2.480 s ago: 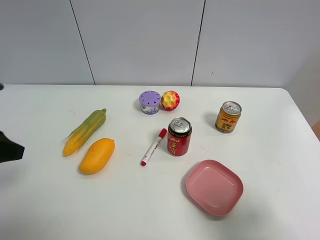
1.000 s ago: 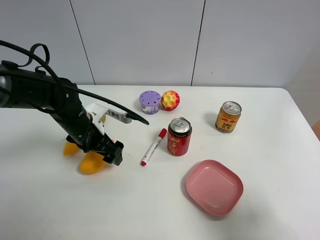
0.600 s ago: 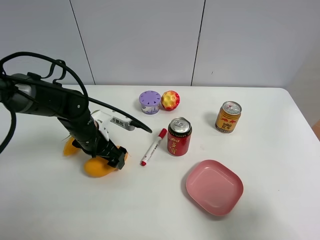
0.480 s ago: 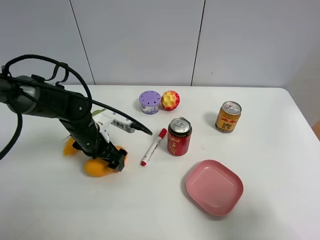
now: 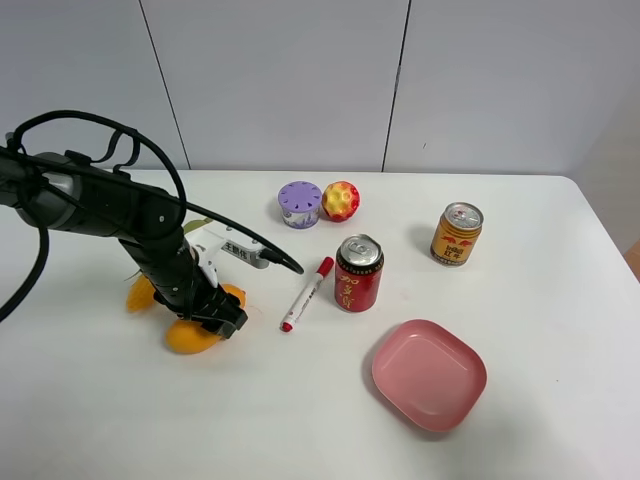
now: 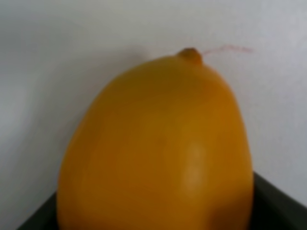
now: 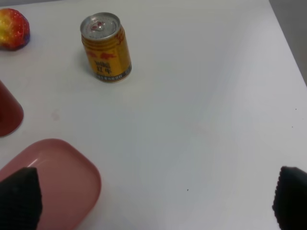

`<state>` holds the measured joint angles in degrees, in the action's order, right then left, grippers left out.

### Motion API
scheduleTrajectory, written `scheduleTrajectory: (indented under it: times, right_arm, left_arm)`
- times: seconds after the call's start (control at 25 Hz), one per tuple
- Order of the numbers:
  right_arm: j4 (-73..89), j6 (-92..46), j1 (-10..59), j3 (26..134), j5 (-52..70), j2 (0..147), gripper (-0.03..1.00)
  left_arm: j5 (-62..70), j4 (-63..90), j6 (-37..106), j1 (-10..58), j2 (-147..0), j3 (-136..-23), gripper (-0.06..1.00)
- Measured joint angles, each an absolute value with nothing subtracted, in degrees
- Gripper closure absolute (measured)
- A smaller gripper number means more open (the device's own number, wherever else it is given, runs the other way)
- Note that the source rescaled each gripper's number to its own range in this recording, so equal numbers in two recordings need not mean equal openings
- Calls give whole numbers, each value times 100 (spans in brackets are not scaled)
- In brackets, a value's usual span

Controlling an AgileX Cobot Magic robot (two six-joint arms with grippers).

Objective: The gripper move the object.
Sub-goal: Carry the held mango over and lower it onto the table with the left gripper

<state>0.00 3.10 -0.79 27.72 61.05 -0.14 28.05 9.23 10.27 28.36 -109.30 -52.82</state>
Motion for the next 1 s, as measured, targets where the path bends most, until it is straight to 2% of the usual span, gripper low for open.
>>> scheduleTrajectory:
  times: [0.24,0.4,0.64,0.8,1.0]
  right_arm:
    - [0,310,-79,2772,6105,-14,-3]
    - [0,310,-79,2772,6105,-14,-3]
    - [0,310,-79,2772,6105,-14,-3]
    - [0,310,-79,2772,6105,-14,-3]
    - [0,310,-79,2772,6105,-14,-3]
  left_arm:
    - [3699,873,1031,2836,-10196,-5728,92]
    - [4578,519,1031,2836,-9706,-6937,92]
    - [5414,-30,1315,2836,-10057,-8911,92]
    - [5651,-82,2369,2883,-10544,-9774,92]
    - [5704,126,4233,3172,-11081,-10315,92]
